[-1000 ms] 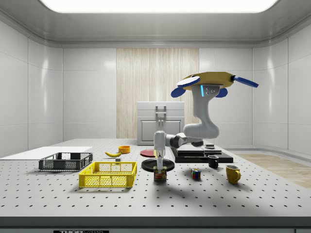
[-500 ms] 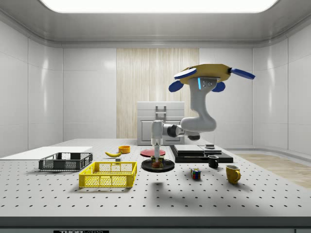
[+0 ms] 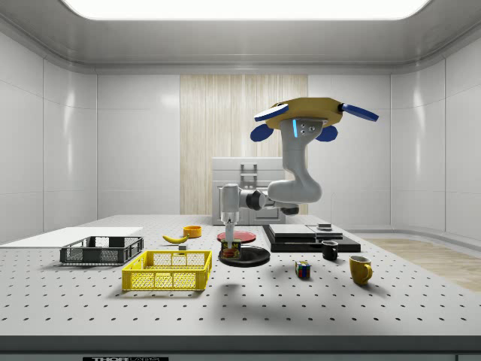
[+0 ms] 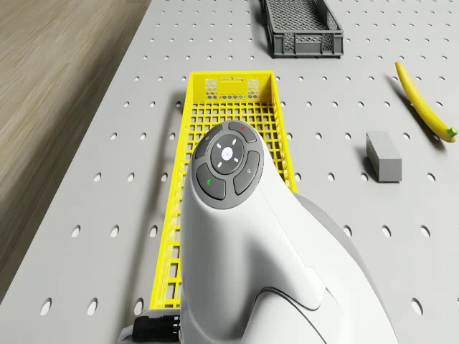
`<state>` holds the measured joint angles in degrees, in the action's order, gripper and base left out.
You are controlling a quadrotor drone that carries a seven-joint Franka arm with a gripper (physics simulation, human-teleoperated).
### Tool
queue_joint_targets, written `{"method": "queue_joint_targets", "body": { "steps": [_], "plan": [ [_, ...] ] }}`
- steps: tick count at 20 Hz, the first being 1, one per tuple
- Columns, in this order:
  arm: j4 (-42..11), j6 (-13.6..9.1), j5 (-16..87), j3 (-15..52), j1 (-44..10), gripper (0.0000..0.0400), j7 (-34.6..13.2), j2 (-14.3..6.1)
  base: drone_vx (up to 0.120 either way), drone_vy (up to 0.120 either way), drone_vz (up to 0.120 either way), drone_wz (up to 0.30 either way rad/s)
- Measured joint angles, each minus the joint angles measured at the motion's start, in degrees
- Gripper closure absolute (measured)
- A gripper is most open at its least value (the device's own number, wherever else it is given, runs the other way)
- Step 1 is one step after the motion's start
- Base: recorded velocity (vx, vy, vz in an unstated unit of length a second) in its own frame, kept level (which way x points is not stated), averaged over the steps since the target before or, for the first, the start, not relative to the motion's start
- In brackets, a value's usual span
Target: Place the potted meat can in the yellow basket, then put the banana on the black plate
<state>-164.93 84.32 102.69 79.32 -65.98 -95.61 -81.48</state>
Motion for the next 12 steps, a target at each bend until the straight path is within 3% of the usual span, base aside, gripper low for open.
{"method": "queue_joint_targets", "body": {
  "steps": [12],
  "plan": [
    [0.05,1.29,-0.69,0.35,-0.29,0.0114,-0.19,-1.42,0.120,0.000,0.000,0.000]
  ]
}}
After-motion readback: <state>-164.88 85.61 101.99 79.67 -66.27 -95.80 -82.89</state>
